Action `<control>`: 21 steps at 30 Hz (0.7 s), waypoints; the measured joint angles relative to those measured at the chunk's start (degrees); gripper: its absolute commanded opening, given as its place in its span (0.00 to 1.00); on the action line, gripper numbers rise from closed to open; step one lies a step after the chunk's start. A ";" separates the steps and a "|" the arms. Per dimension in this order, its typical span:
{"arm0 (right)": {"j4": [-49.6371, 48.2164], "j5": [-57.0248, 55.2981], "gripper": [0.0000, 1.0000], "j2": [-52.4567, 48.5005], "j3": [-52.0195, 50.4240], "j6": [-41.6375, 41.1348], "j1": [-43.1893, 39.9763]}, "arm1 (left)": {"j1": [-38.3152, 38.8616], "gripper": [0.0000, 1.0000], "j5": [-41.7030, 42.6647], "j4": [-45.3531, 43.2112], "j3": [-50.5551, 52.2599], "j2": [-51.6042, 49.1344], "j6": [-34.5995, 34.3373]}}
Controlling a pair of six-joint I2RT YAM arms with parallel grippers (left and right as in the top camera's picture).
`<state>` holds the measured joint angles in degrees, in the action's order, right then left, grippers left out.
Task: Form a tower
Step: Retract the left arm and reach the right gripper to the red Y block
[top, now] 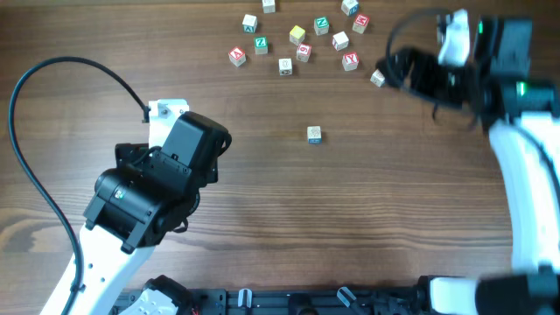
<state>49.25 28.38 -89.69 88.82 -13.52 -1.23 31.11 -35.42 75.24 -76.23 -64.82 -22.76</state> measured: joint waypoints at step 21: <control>-34.42 -28.20 0.84 -44.11 7.32 11.56 12.33 | 0.00 1.00 0.13 0.17 0.00 0.00 0.00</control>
<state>14.83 0.19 -133.80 96.14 -1.96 11.09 31.11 -35.29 75.42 -76.23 -64.82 -22.76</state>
